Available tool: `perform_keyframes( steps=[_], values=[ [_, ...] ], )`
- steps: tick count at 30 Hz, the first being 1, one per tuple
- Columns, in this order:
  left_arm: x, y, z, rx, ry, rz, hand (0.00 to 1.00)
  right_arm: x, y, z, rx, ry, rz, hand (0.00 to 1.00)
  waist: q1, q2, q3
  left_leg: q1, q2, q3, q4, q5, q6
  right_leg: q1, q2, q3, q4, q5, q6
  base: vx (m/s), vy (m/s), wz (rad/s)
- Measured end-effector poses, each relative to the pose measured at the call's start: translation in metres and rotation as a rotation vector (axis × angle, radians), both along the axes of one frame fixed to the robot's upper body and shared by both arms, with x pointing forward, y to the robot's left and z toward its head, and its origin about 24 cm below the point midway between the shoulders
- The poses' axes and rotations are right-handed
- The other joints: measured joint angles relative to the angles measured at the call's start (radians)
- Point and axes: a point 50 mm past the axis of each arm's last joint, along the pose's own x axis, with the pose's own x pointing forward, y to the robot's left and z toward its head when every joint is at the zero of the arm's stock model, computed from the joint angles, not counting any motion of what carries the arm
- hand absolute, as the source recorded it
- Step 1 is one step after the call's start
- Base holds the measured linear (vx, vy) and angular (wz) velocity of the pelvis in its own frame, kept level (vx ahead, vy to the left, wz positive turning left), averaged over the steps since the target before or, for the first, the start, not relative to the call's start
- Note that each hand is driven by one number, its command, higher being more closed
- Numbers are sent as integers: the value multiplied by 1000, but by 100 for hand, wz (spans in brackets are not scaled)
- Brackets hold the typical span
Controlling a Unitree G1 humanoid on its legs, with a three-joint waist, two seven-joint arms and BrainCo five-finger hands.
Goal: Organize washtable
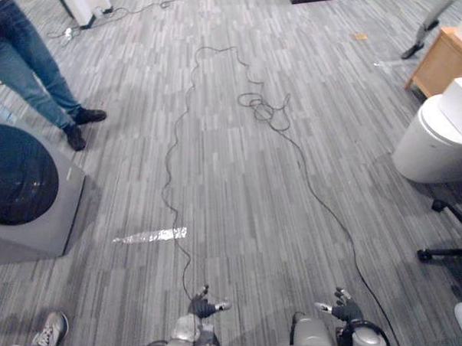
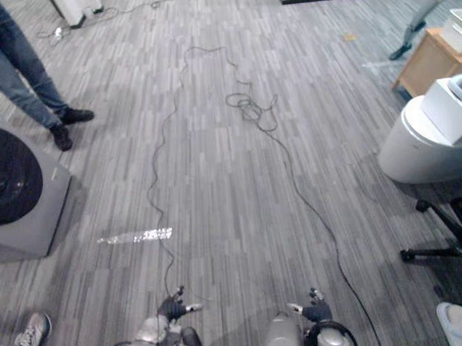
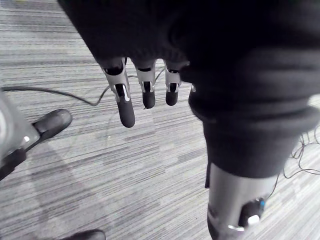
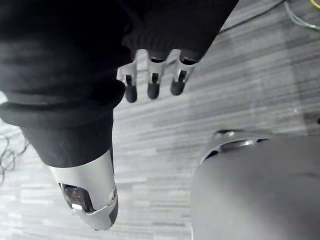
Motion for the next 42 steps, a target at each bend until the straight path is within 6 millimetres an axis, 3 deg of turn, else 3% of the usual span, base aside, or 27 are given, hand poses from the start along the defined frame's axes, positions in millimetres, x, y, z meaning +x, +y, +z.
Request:
perform_keyframes(
  steps=[2,4,5,6,17,25,29,31,32,33,34,36,37,39,40,41,42],
  values=[
    [-10,12,-3,38,31,-4,0,0,12,-2,33,-1,3,0,-2,-25,-16,13,-14,3,-35,20,2,8,2,3,-36,17,10,9,21,-2],
    [-18,16,-6,51,54,-5,0,-1,13,-3,38,4,4,0,-1,-28,-18,26,-20,9,-56,30,6,18,4,7,-60,34,13,-2,52,-9],
    [-24,16,-8,50,70,0,0,-1,14,-3,40,5,5,0,1,-28,-18,37,-27,12,-69,37,7,26,4,15,-74,43,16,-4,32,-6],
    [-42,11,-17,38,147,19,0,2,22,-6,39,36,69,0,3,1,-31,84,-43,6,-98,52,19,119,15,26,-193,75,24,-2,21,-5],
    [-41,13,-16,26,142,67,0,-5,22,-10,56,64,45,0,30,-1,-31,73,-44,-24,-97,52,19,146,24,13,-245,100,18,5,1,4],
    [-40,22,-15,12,131,150,0,-11,24,-14,101,94,8,0,80,-28,-23,84,-47,-45,-90,26,32,158,29,31,-262,105,-4,-10,9,-3],
    [-34,33,-11,38,105,144,0,-4,29,-11,116,63,3,0,77,-81,2,29,-122,-101,4,-65,77,62,-63,68,-75,-17,53,-39,82,5],
    [-32,31,-11,33,100,144,0,-7,23,-11,102,67,-2,0,73,-81,8,22,-156,-144,52,-114,102,55,-110,65,9,-27,32,81,141,40],
    [-31,29,-11,31,100,145,0,-1,23,-8,101,49,2,0,63,-63,19,27,-147,-159,50,-123,107,26,-109,67,93,-1,-9,98,126,33],
    [-30,28,-11,26,98,146,0,4,23,-6,98,30,12,0,55,-44,31,43,-131,-166,50,-128,108,-12,-97,70,149,7,-38,123,88,12],
    [-28,27,-10,22,90,153,0,16,23,-1,85,-10,43,0,55,-4,49,53,-69,-172,54,-148,104,-67,11,80,146,-43,-53,112,47,-2],
    [-28,28,-10,22,95,159,0,16,25,-1,83,-18,59,0,53,-5,52,64,-43,-177,51,-165,93,-111,73,71,120,-41,-53,146,6,-1],
    [-27,27,-10,19,94,156,0,18,27,0,93,-28,54,0,50,-22,59,88,-37,-184,36,-178,81,-152,109,57,76,-29,-53,324,-55,23],
    [-28,29,-10,26,97,145,0,17,28,1,100,-39,44,0,40,-67,59,126,-70,-207,23,-200,55,-184,104,62,-11,23,-58,335,-94,51],
    [-29,28,-11,26,100,141,0,13,27,0,99,-31,39,0,32,-72,58,141,-77,-219,25,-215,48,-187,99,76,30,60,-76,309,-143,59],
    [-30,26,-11,21,104,143,0,15,22,1,86,-36,40,0,26,-51,49,168,-59,-236,30,-242,33,-201,107,73,118,28,-85,446,-158,40],
    [-38,21,-14,6,122,156,0,15,19,2,77,-37,43,0,29,-14,30,169,-30,-238,65,-252,7,-203,125,63,147,-23,-96,477,-118,24]
  ],
)
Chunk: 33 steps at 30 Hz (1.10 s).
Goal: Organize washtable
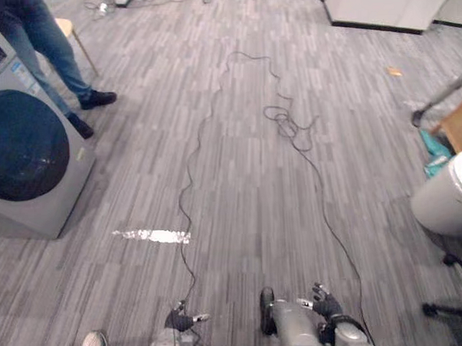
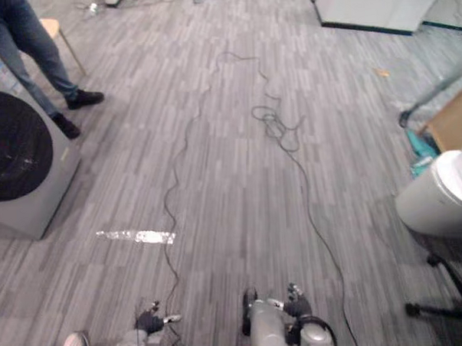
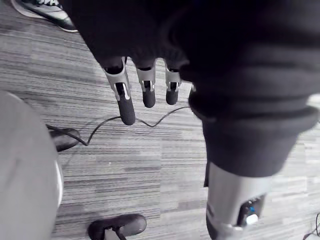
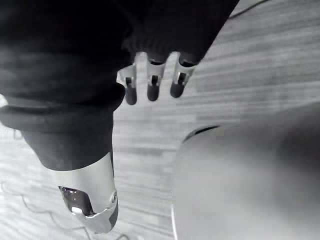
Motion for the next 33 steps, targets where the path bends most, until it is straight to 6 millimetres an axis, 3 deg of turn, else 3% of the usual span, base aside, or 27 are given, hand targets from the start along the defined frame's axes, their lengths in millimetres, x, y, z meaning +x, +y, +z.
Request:
perform_keyframes(
  steps=[2,4,5,7,8,9,10,11,12,13,14,15,16,17,19,20,21,22,23,24,26,28,29,30,31,32,33],
  values=[
    [2,-4,0,-17,-6,21,0,2,-3,1,-4,-6,-9,0,1,24,-3,-72,20,-4,145,11,-26,11,0,-17,16,-18,-32,640,-120,7],
    [4,-10,0,-33,-16,31,0,2,-3,1,-4,-4,-10,0,3,36,3,-151,46,-2,377,59,-100,90,16,-9,-51,-25,-41,500,-106,-11],
    [6,-7,1,-31,-27,48,0,-2,-2,0,-1,3,-13,0,17,42,18,-196,68,0,551,34,-98,180,36,-1,-120,-29,-48,517,-2,-35],
    [10,-9,4,-37,-54,60,0,-7,-3,-2,-3,17,-19,0,29,52,22,-259,66,17,719,-53,-48,301,50,23,-192,-51,-73,533,34,-29],
    [14,-9,6,-37,-75,60,0,-8,-2,-2,-1,17,-17,0,33,49,23,-320,48,47,746,-90,13,353,45,38,-221,-70,-94,316,75,-23],
    [16,-8,8,-35,-91,60,0,-7,-1,-2,0,14,-16,0,43,45,24,-378,28,78,733,-110,48,376,34,56,-239,-88,-96,370,132,-35],
    [20,-8,10,-35,-108,60,0,-4,-2,-1,-1,7,-15,0,52,42,26,-439,1,87,688,-114,56,394,18,70,-252,-101,-75,369,165,-41],
    [22,-7,11,-37,-121,67,0,-1,-2,0,-4,1,-12,0,55,41,28,-497,-35,73,601,-106,52,411,-2,81,-259,-117,-49,386,224,-37],
    [23,-8,12,-45,-132,77,0,-1,-4,0,-7,7,-12,0,58,46,32,-551,-73,38,419,-52,28,449,-21,95,-285,-139,-25,507,379,-52],
    [28,-10,15,-62,-161,90,0,-4,-6,-1,-14,18,-11,0,81,64,44,-591,-71,-6,284,80,3,496,-21,125,-325,-158,-10,534,414,-59],
    [30,-11,16,-63,-173,91,0,-5,-7,-2,-19,30,-2,0,93,65,43,-600,-65,-2,311,159,4,518,-25,144,-348,-168,-13,613,426,-75],
    [35,-12,18,-66,-194,89,0,-6,-1,-4,-18,43,29,0,106,45,39,-609,-87,16,380,101,85,541,-49,176,-370,-160,-34,463,268,-57],
    [37,-12,19,-64,-203,97,0,-2,3,-4,-18,41,58,0,102,45,40,-631,-84,11,442,72,127,543,-48,196,-364,-111,-9,610,357,-43],
    [38,-9,20,-64,-209,106,0,-3,6,-5,-11,45,63,0,102,36,40,-636,-83,11,495,61,160,537,-56,218,-324,-80,40,610,391,-17],
    [36,-2,20,-43,-202,109,0,-9,12,-8,-4,63,75,0,102,-9,31,-576,-105,49,503,45,170,485,-82,279,-158,-23,99,603,377,-23],
    [31,0,18,-32,-184,115,0,-10,14,-8,-6,62,82,0,102,-20,24,-490,-126,55,428,-7,187,416,-80,314,22,41,182,580,324,-30],
    [28,2,16,-22,-162,102,0,-7,16,-6,-3,49,85,0,83,-34,25,-426,-153,54,382,-37,205,325,-76,338,262,78,262,561,296,-15],
    [27,3,15,-18,-154,96,0,-6,15,-6,-3,43,85,0,75,-39,26,-391,-166,51,363,-46,213,280,-76,330,371,69,256,529,243,5],
    [24,2,13,-19,-132,96,0,-6,13,-5,-10,40,85,0,69,-38,28,-319,-184,50,322,-58,225,224,-85,292,496,33,209,515,196,-9],
    [22,-2,10,-21,-107,72,0,-3,7,-3,-25,25,87,0,67,-18,39,-179,-194,50,221,-65,233,168,-69,203,549,-64,97,525,190,-19],
    [18,-5,7,-28,-85,60,0,3,4,2,-39,-8,104,0,44,18,48,-53,-179,47,130,-65,232,93,-19,96,458,-143,29,503,139,-2],
    [20,-7,8,-27,-89,44,0,10,8,6,-24,-53,117,0,23,15,50,6,-175,39,87,-65,232,-10,23,28,270,-153,26,518,65,30],
    [23,-10,9,-29,-94,24,0,13,9,8,-18,-68,114,0,17,9,51,29,-174,27,66,-65,232,-53,36,9,127,-109,29,675,13,63],
    [28,-14,10,-33,-103,-4,0,16,10,8,-11,-72,105,0,0,-3,52,86,-177,12,21,-68,226,-85,45,-19,-141,27,34,693,-8,76],
    [28,-17,9,-33,-100,-22,0,16,13,8,-2,-71,103,0,-6,-18,52,125,-182,-12,1,-78,209,-96,46,-28,-243,91,33,611,-29,70],
    [27,-16,9,-28,-98,-29,0,16,16,7,4,-68,103,0,-6,-31,53,155,-191,-32,-9,-84,199,-104,42,-27,-281,115,38,512,-68,57],
    [18,-17,5,-27,-63,-33,0,15,18,7,14,-66,95,0,-9,-39,46,202,-194,-70,-6,-93,185,-115,44,-2,-245,228,-7,805,-138,48]
  ],
)
